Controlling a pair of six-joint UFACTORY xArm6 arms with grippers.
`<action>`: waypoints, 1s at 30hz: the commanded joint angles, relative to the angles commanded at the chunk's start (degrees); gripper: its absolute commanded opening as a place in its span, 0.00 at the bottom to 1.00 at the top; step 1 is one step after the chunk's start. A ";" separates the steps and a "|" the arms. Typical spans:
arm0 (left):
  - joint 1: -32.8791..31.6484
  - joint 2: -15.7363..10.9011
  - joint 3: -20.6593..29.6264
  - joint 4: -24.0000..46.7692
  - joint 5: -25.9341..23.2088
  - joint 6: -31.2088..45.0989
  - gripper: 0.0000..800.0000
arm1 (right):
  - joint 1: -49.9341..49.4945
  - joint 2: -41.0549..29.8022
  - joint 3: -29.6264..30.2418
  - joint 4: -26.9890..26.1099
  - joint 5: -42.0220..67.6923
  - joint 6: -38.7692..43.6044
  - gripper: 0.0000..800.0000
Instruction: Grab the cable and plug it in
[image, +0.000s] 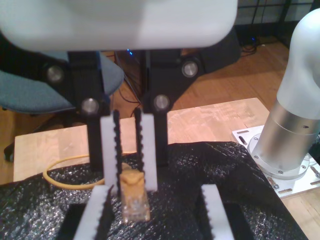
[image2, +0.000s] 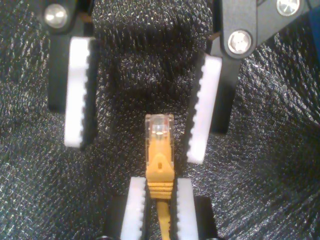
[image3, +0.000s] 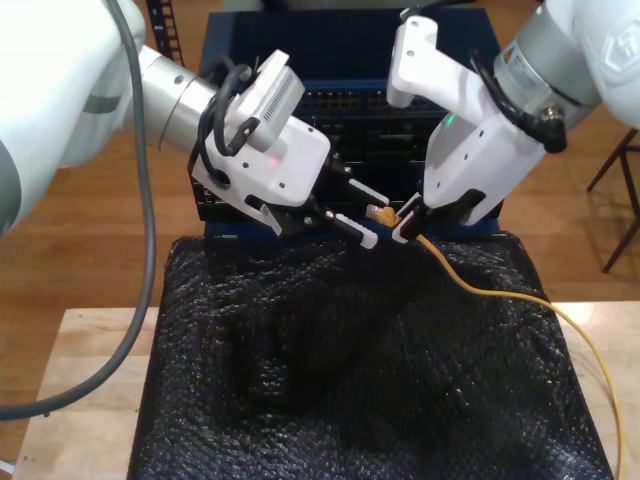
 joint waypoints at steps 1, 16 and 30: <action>0.00 0.00 0.09 0.00 -0.18 0.00 0.43 | -0.09 0.00 0.00 0.00 0.00 0.00 0.00; 0.09 0.00 0.70 -1.67 -0.09 0.00 0.33 | 0.00 0.09 0.09 0.00 0.00 0.00 0.00; 0.88 0.00 0.79 -1.76 -0.35 0.09 0.31 | -0.35 0.00 0.00 0.00 0.00 0.00 0.00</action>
